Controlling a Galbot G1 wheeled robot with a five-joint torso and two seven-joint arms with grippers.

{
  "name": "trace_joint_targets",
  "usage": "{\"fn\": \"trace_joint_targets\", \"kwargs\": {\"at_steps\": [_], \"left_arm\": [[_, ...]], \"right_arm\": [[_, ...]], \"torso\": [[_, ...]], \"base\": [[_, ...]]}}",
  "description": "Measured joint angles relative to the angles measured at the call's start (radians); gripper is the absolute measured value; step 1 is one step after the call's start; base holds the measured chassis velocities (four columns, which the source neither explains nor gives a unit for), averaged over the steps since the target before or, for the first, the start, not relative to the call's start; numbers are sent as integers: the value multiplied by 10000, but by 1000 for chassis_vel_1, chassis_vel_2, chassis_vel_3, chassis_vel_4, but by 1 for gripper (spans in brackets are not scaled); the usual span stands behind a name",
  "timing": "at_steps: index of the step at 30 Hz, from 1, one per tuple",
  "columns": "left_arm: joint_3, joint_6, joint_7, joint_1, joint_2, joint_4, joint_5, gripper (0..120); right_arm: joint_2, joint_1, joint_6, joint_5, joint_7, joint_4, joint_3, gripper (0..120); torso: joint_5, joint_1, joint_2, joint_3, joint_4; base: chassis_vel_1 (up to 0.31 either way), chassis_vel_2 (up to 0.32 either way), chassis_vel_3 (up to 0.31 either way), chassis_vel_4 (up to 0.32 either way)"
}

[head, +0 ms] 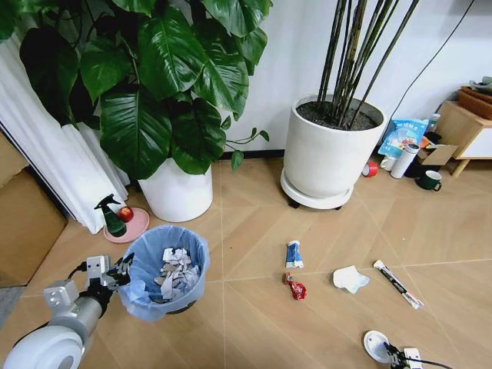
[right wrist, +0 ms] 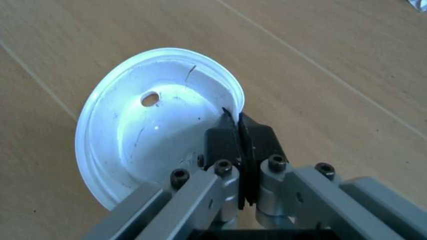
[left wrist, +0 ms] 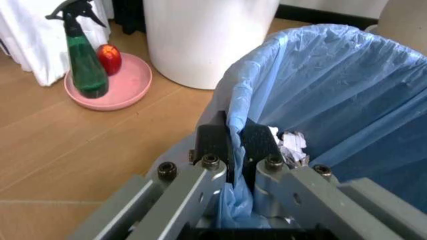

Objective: Pick up the trash bin and place the garbage on the floor into it.

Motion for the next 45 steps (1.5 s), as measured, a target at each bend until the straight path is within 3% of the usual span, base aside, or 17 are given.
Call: {"fn": "trace_joint_targets", "kwargs": {"at_steps": [7, 13, 15, 22, 26, 29, 30, 32, 37, 45], "left_arm": [[336, -72, 191, -342, 81, 326, 82, 0], [906, -90, 201, -620, 442, 574, 70, 0], [1438, -100, 174, -941, 708, 703, 34, 0], [2427, -189, 158, -1706, 1061, 1048, -72, 0], [2719, -243, 160, -2031, 1087, 1191, -181, 0], [3034, -348, 248, -2394, 1143, 1340, -432, 0], [3034, -348, 248, -2394, 1143, 1340, -432, 0], [3248, -411, 324, -2638, 1181, 1464, -530, 0], [3679, -437, 430, -3085, 1285, 1570, -697, 0], [4039, -473, 563, -3517, 1382, 1731, -871, 0]], "right_arm": [[-107, -51, 169, 465, -20, 716, 128, 0], [-779, -13, 434, 1431, -360, 2643, 143, 0], [-1189, 198, 568, 1647, -486, 3977, 110, 0], [-2025, 1247, 1119, 1929, -1100, 5621, -696, 0], [-2262, 1956, 1516, 1766, -1503, 5626, -1319, 0], [-2414, 3629, 2185, 1064, -1729, 5052, -2799, 0], [-2414, 3629, 2185, 1064, -1729, 5052, -2799, 0], [-2370, 5090, 2558, 777, -1785, 4470, -4161, 0], [-1821, 6837, 2967, 730, -2039, 3502, -6221, 0], [-1053, 8392, 3405, 427, -2141, 2492, -8176, 0]], "torso": [[2, 0, 0, 0, -4], [-3, 0, 0, 1, 3], [-6, 0, 0, 1, 1], [-5, 0, 0, 1, 1], [0, 0, 0, 2, -1], [3, 1, -1, 2, -1], [3, 1, -1, 2, -1], [-10, 1, 0, 1, 3], [-7, 2, -1, 1, 3], [-3, 2, -1, 1, 1]], "base": [[0, 0, 0, 0], [0, 0, 0, 0], [0, 0, 0, 0], [0, 0, 0, 0], [0, 0, 0, 0], [0, 0, 0, 0], [0, 0, 0, 0], [0, 0, 0, 0], [0, 0, 0, 0], [0, 0, 0, 0]]}}
